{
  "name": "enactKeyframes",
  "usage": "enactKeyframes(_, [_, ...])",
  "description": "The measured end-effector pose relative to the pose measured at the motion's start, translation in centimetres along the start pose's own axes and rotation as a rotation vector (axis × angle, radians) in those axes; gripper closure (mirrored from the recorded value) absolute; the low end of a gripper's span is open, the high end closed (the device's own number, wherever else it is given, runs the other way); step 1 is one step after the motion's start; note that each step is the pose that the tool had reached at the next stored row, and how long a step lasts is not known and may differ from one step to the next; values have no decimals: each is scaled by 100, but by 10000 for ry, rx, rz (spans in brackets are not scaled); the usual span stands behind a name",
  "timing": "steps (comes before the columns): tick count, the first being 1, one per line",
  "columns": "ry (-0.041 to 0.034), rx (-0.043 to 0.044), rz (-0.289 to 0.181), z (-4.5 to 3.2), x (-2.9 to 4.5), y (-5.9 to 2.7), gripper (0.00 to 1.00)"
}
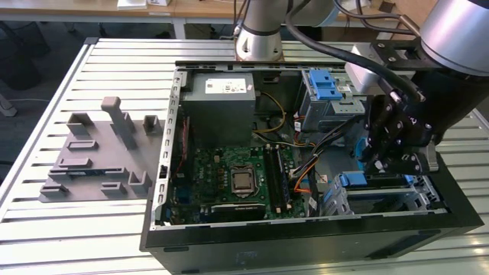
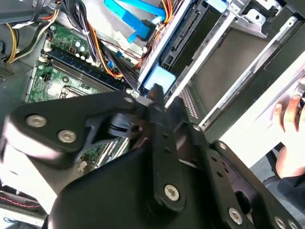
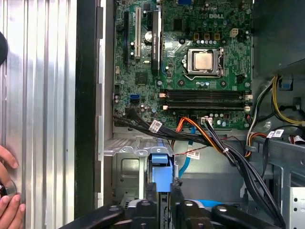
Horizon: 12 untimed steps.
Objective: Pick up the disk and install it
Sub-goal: 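Insert the disk into the insertion slot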
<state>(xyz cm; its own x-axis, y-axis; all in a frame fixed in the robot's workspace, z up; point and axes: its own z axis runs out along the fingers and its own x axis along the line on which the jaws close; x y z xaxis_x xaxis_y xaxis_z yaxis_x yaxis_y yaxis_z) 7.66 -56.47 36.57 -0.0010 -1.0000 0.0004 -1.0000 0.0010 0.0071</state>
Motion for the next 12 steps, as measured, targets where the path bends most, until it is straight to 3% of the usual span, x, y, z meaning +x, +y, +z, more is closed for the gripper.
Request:
enactKeyframes(4, [0,0,-3,31,0,-1,87])
enactKeyframes(12, [-4,0,-3,92,0,-1,89])
